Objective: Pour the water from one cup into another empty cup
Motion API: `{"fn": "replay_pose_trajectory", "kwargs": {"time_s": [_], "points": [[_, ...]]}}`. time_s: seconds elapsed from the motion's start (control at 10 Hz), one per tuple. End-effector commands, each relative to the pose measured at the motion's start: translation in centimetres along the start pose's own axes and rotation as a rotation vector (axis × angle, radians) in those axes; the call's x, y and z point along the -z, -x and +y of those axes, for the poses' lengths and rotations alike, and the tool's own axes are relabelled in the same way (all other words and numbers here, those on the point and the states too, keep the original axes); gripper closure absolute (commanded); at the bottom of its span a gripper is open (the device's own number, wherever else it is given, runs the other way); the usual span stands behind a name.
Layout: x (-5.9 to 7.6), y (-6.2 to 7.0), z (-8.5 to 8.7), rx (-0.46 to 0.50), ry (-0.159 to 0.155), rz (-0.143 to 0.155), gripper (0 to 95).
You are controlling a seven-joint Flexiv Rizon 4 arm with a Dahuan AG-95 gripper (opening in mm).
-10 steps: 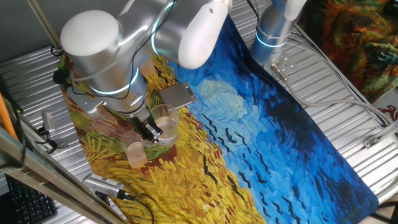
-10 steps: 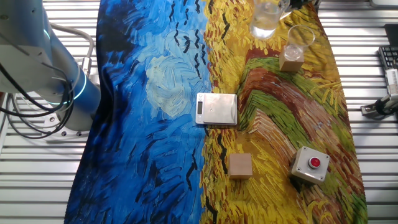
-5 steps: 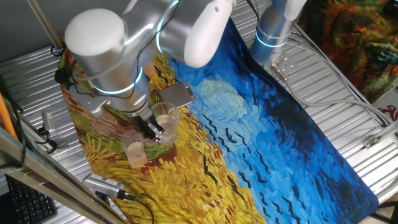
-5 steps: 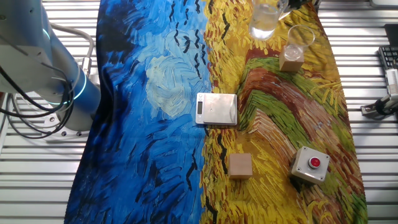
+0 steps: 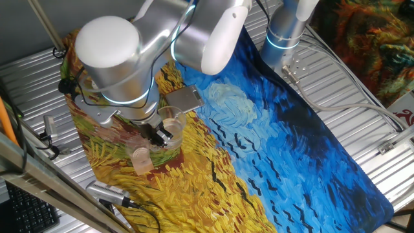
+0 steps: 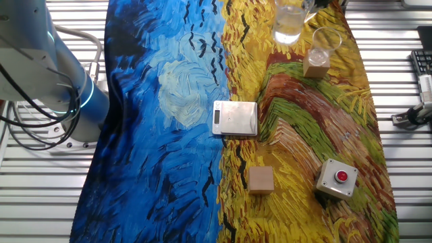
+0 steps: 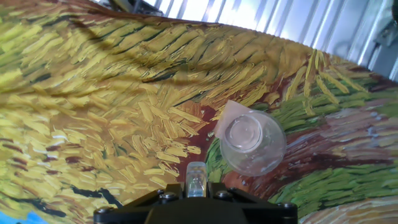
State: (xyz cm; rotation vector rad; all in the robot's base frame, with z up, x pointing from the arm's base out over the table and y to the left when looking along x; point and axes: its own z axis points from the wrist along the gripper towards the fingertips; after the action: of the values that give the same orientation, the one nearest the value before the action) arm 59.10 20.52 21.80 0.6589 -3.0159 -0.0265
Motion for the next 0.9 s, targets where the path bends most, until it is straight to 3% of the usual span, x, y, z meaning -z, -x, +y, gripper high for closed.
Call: {"fn": "replay_pose_trajectory", "kwargs": {"time_s": [0.1, 0.6, 0.8, 0.9], "points": [[0.0, 0.0, -0.1, -0.017, -0.017, -0.037, 95.0], [0.0, -0.3, 0.0, -0.053, -0.006, -0.021, 95.0], [-0.3, -1.5, -0.1, -0.055, 0.006, -0.028, 95.0], [-0.6, -2.8, -0.1, -0.052, 0.008, -0.027, 95.0]]}}
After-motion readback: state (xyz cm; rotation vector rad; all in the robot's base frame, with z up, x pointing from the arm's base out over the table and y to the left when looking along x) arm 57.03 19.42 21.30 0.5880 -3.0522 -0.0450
